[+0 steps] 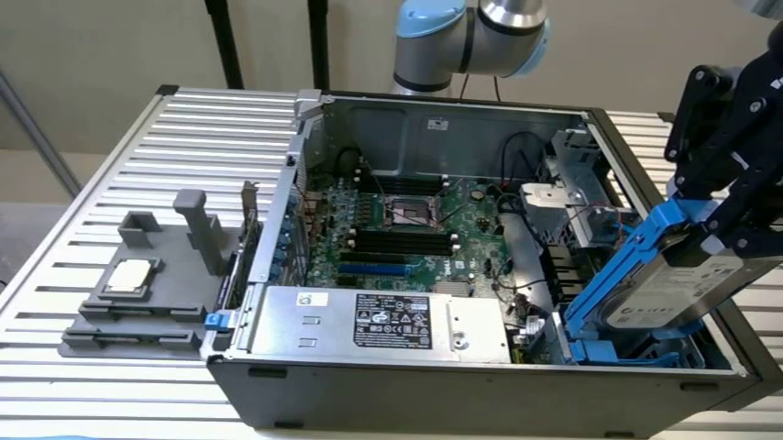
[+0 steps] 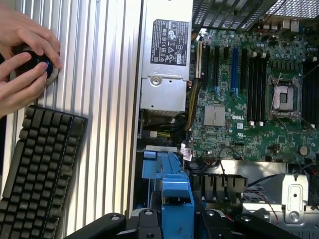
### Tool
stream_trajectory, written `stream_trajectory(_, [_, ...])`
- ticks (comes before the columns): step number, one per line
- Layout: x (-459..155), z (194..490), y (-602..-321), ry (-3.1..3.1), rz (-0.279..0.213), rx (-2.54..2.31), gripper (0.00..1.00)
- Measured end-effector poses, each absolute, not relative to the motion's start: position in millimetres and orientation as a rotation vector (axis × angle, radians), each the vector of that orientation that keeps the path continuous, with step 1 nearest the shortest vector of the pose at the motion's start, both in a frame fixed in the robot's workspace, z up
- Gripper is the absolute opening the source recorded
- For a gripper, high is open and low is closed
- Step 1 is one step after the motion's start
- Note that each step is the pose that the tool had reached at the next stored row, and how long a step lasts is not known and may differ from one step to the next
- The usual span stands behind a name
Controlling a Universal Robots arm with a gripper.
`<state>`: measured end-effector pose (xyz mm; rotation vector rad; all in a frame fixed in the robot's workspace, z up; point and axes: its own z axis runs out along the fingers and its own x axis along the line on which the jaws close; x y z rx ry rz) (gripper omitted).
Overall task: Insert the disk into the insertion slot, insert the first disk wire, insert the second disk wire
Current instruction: 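Insert the disk into the insertion slot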
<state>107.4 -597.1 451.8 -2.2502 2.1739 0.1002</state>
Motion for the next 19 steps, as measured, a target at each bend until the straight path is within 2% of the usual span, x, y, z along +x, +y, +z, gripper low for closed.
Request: stream_trajectory(19, [107.6,448.3,-595.7,2.174,0.100,-2.250,0.33])
